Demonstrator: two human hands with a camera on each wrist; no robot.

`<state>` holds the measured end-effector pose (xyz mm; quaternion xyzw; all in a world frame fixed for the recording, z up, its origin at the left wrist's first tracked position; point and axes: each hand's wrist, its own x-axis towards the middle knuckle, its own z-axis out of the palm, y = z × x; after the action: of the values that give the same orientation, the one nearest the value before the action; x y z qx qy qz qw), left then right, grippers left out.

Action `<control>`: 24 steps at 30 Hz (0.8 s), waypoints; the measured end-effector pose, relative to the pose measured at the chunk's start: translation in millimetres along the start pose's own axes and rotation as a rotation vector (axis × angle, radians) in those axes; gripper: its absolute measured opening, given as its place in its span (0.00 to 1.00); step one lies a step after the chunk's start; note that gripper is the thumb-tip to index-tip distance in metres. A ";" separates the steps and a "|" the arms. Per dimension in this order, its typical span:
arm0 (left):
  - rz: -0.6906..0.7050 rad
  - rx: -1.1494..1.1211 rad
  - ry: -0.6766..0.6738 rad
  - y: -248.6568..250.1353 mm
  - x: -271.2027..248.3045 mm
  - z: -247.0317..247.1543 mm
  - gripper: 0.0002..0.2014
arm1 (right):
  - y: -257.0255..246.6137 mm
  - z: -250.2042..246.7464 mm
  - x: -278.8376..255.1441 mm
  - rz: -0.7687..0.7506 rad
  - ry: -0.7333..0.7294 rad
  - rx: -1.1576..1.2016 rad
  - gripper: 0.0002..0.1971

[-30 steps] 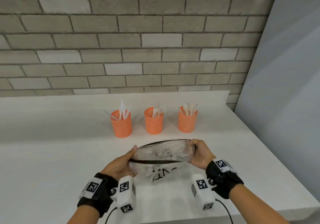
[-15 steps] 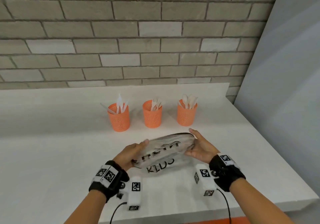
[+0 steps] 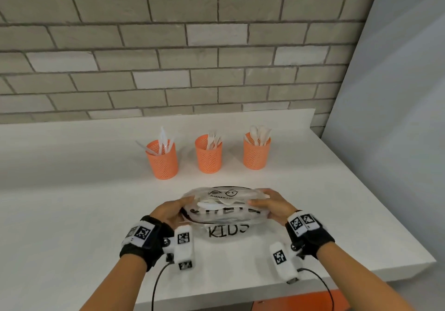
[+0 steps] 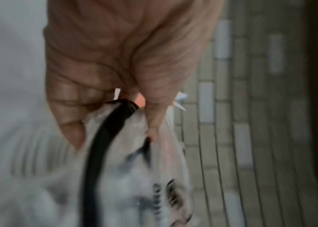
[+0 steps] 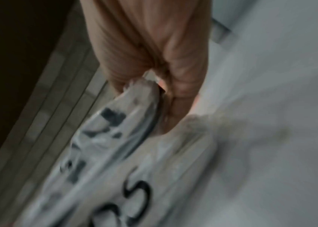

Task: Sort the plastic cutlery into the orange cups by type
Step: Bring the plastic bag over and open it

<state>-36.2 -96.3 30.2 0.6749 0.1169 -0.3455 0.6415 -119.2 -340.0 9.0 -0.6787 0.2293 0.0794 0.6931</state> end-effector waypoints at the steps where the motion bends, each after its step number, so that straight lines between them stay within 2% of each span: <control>1: 0.082 0.074 0.090 -3.2 5.1 -2.8 0.12 | 1.0 -0.5 -1.8 -0.056 0.110 -0.157 0.25; 3: 0.345 0.350 0.343 -7.6 9.0 -6.5 0.22 | 1.8 1.7 -11.0 -0.282 0.308 -0.408 0.24; 4: 0.517 0.456 0.422 -9.1 5.6 -5.4 0.22 | 4.7 2.5 -13.2 -0.392 0.370 -0.519 0.21; 5: 0.667 0.515 0.439 -10.4 0.5 -2.2 0.18 | 4.6 6.1 -19.0 -0.503 0.411 -0.641 0.17; 7: 0.843 0.648 0.359 -16.4 -8.8 9.1 0.10 | 3.9 16.5 -28.2 -0.571 0.395 -0.856 0.09; 8: 0.863 0.726 0.319 -20.0 -9.9 15.3 0.08 | 4.8 22.0 -29.5 -0.541 0.362 -0.915 0.06; 10: 0.780 0.852 0.315 -27.1 -8.9 24.4 0.03 | 8.8 30.6 -25.7 -0.409 0.311 -0.932 0.08; 13: 0.637 0.929 0.427 -33.3 -4.7 26.9 0.12 | 9.1 34.7 -20.3 -0.272 0.326 -0.915 0.13; 15: 0.563 0.963 0.441 -34.8 -6.0 23.9 0.14 | 13.4 30.4 -18.1 -0.281 0.342 -0.921 0.13; 18: 0.477 0.996 0.305 -35.1 -7.7 18.4 0.22 | 20.2 21.7 -18.7 -0.342 0.305 -0.924 0.20; 21: 0.561 1.015 0.179 -22.5 -10.2 11.4 0.28 | 10.3 13.8 -15.8 -0.455 0.303 -0.865 0.25; 24: 0.764 0.973 0.134 -15.3 -9.4 3.9 0.32 | 3.1 8.1 -12.6 -0.561 0.312 -0.759 0.24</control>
<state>-53.5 -95.0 24.2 0.9043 -0.2635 -0.0622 0.3301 -130.0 -329.3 11.3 -0.9225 0.0940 -0.1349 0.3493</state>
